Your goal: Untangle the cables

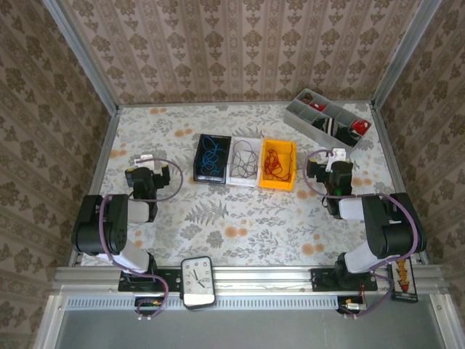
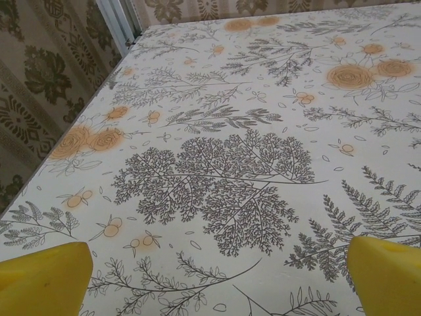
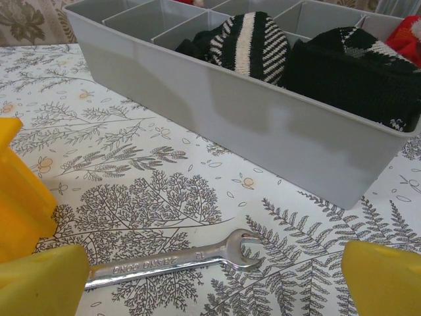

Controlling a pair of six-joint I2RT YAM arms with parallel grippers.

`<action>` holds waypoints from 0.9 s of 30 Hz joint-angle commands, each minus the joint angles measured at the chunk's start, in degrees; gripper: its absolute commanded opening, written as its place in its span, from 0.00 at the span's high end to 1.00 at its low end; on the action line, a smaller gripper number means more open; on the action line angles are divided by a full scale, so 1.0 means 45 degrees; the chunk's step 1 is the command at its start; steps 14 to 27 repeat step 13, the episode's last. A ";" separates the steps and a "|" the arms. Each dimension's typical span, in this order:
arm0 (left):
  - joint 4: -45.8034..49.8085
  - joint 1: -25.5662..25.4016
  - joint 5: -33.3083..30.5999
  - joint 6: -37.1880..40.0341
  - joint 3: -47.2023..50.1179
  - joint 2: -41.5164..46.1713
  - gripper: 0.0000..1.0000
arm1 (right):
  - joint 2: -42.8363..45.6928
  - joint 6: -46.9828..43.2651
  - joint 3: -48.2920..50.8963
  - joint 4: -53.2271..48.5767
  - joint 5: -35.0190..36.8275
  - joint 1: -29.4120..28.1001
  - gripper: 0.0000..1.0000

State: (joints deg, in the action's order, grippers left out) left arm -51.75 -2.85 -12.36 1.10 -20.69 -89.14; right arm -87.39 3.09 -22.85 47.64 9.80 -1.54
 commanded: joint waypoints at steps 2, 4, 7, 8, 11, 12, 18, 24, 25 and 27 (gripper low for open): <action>-0.0434 0.0087 0.0228 0.0126 -0.0227 0.0063 0.00 | -0.0133 -0.0121 -0.0162 0.0240 -0.0248 -0.0068 0.00; -0.0455 0.0097 0.0216 0.0145 -0.0227 0.0060 0.00 | -0.0199 -0.0093 -0.0293 0.0051 -0.0472 0.0041 0.00; -0.0454 0.0087 0.0208 0.0139 -0.0246 0.0041 0.00 | -0.0228 -0.0043 -0.0332 -0.0019 -0.0574 0.0086 0.00; -0.0452 0.0087 0.0208 0.0142 -0.0238 0.0044 0.00 | -0.0227 -0.0043 -0.0332 -0.0020 -0.0577 0.0088 0.00; -0.0468 0.0077 0.0213 0.0133 -0.0236 0.0061 0.00 | -0.0057 -0.0115 -0.0120 0.0211 -0.0596 0.0054 0.00; -0.0473 0.0085 0.0208 0.0139 -0.0227 0.0054 0.00 | -0.0037 -0.0214 -0.0079 0.0320 -0.0575 -0.0032 0.00; -0.0488 0.0098 0.0208 0.0133 -0.0236 0.0064 0.00 | -0.0042 -0.0238 -0.0092 0.0275 -0.0677 -0.0031 0.00; -0.0488 0.0098 0.0208 0.0133 -0.0236 0.0064 0.00 | -0.0042 -0.0238 -0.0092 0.0275 -0.0677 -0.0031 0.00; -0.0488 0.0098 0.0208 0.0133 -0.0236 0.0064 0.00 | -0.0042 -0.0238 -0.0092 0.0275 -0.0677 -0.0031 0.00; -0.0488 0.0098 0.0208 0.0133 -0.0236 0.0064 0.00 | -0.0042 -0.0238 -0.0092 0.0275 -0.0677 -0.0031 0.00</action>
